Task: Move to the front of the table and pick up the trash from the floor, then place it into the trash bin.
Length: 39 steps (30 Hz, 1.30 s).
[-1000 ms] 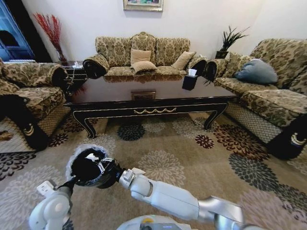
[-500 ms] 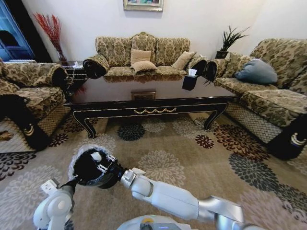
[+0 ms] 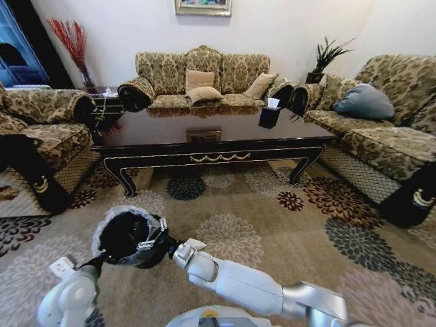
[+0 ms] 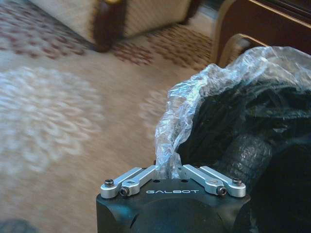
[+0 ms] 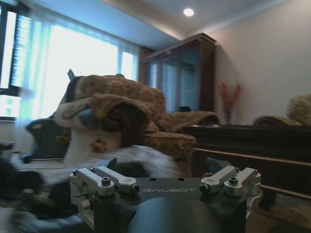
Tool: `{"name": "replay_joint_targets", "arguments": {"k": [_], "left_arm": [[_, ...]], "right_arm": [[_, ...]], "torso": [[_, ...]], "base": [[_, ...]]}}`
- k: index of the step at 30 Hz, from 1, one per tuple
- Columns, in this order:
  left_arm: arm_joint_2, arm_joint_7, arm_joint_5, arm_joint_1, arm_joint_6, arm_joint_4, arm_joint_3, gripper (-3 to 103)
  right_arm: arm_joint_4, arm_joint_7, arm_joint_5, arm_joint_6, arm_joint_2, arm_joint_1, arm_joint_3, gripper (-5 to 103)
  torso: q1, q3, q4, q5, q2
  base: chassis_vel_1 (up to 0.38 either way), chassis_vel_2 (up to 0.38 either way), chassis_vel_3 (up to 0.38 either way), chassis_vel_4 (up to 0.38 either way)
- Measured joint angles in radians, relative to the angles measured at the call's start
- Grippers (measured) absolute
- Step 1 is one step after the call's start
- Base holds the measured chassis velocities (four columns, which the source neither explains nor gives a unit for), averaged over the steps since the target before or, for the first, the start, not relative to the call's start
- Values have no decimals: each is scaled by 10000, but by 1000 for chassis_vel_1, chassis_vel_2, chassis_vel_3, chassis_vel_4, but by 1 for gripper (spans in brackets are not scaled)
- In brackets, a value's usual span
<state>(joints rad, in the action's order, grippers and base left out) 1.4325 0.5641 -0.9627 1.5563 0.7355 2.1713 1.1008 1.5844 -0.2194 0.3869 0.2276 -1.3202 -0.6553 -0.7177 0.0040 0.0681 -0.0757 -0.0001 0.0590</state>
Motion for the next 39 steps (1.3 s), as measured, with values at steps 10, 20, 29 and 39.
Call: {"name": "replay_joint_targets", "arguments": {"k": [10, 20, 29, 39], "left_arm": [[-1072, -177, -579, -25, 0, -1420, 1998, 2], [-1234, -276, -860, 174, 0, -1401, 2345, 2], [-994, -278, -680, 179, 0, -1133, 2129, 2], [-868, -290, -662, 413, 0, -984, 2147, 2]], "right_arm": [[-1072, -2106, 1577, -3737, -71, -391, 1324, 100], [-2811, -3021, 1831, -4800, -446, -1341, 1969, 100], [-4867, -1717, 1170, -3373, -1096, -1771, 2556, 100], [-5475, -729, 1159, -3313, -1313, -1745, 2519, 100]], "torso": [[0, 0, -1, -1, 0], [1, 0, 1, 0, 0], [0, 0, 1, 1, 0], [0, 0, 3, 1, 0]], "base": [[0, 0, 0, 0], [0, 0, 0, 0], [0, 0, 0, 0], [0, 0, 0, 0]]}}
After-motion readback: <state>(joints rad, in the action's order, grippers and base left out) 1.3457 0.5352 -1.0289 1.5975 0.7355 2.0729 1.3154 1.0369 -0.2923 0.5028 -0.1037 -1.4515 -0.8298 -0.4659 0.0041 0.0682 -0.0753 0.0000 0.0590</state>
